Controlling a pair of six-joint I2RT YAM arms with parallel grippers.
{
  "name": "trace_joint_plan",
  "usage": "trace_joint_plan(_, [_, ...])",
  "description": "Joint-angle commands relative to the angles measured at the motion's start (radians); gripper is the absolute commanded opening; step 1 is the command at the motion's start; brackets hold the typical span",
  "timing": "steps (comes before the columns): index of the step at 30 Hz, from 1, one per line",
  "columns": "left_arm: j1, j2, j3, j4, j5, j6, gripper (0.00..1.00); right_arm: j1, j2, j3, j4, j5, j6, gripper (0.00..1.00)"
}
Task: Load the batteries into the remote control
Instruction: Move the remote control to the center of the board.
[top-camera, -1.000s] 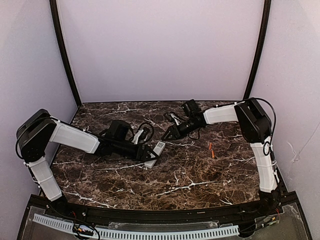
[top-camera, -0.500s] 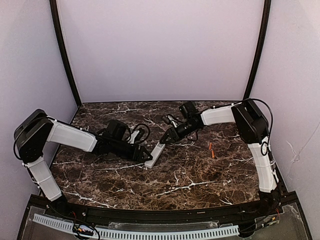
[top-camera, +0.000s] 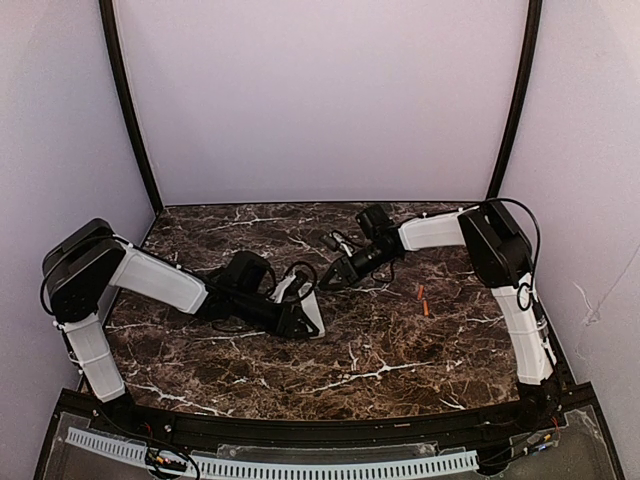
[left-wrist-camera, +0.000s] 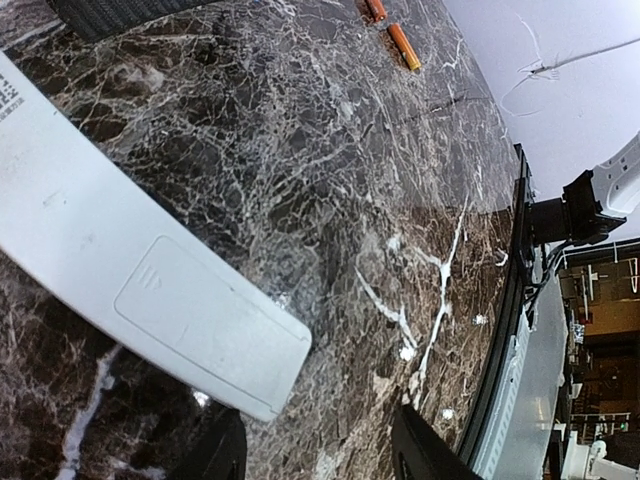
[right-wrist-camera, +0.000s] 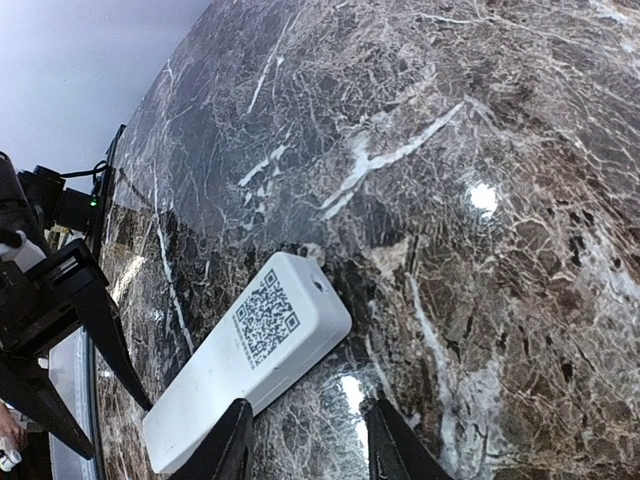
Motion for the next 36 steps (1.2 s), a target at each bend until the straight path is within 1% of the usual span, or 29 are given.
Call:
trace_joint_plan(1, [-0.005, -0.024, 0.019, -0.042, -0.044, 0.035, 0.52, 0.009, 0.024, 0.031, -0.025, -0.025, -0.04, 0.4])
trace_joint_plan(4, [-0.005, -0.084, 0.004, -0.102, -0.126, 0.095, 0.59, 0.009, 0.02, 0.034, -0.033, -0.014, -0.045, 0.4])
trace_joint_plan(6, [-0.006, -0.148, -0.015, -0.112, -0.209, 0.178, 0.64, 0.009, 0.015, 0.042, -0.032, -0.007, -0.044, 0.42])
trace_joint_plan(7, [-0.007, -0.162, -0.024, -0.115, -0.224, 0.207, 0.66, 0.009, 0.013, 0.051, -0.032, -0.002, -0.041, 0.42])
trace_joint_plan(10, [-0.028, -0.218, -0.045, -0.111, -0.286, 0.375, 0.71, 0.009, 0.019, 0.093, -0.034, 0.016, -0.025, 0.46])
trace_joint_plan(11, [-0.035, -0.229, -0.065, -0.091, -0.291, 0.409, 0.72, 0.008, 0.028, 0.11, -0.037, 0.015, -0.022, 0.49])
trace_joint_plan(12, [-0.05, -0.252, -0.079, -0.071, -0.295, 0.481, 0.73, 0.009, 0.038, 0.127, -0.039, 0.016, -0.019, 0.5])
trace_joint_plan(15, [-0.082, -0.292, -0.167, 0.047, -0.293, 0.61, 0.73, 0.009, 0.07, 0.18, -0.051, 0.014, -0.016, 0.53])
trace_joint_plan(16, [-0.098, -0.301, -0.178, 0.061, -0.297, 0.672, 0.73, 0.009, 0.081, 0.196, -0.056, 0.014, -0.015, 0.54])
trace_joint_plan(20, [-0.139, -0.279, -0.186, 0.073, -0.33, 0.823, 0.74, 0.011, 0.112, 0.252, -0.059, 0.005, -0.016, 0.55])
trace_joint_plan(24, [-0.156, -0.24, -0.179, 0.115, -0.367, 0.89, 0.76, 0.019, 0.131, 0.285, -0.061, 0.003, -0.023, 0.56])
trace_joint_plan(26, [-0.164, -0.222, -0.171, 0.132, -0.383, 0.917, 0.79, 0.023, 0.145, 0.299, -0.067, 0.001, -0.031, 0.57])
trace_joint_plan(27, [-0.17, -0.208, -0.168, 0.138, -0.395, 0.937, 0.84, 0.026, 0.15, 0.306, -0.069, 0.003, -0.034, 0.58])
trace_joint_plan(29, [-0.173, -0.186, -0.155, 0.138, -0.411, 0.962, 0.87, 0.031, 0.16, 0.318, -0.073, -0.001, -0.04, 0.58])
trace_joint_plan(36, [-0.173, -0.128, -0.119, 0.18, -0.461, 0.993, 0.88, 0.036, 0.189, 0.331, -0.076, 0.007, -0.049, 0.61])
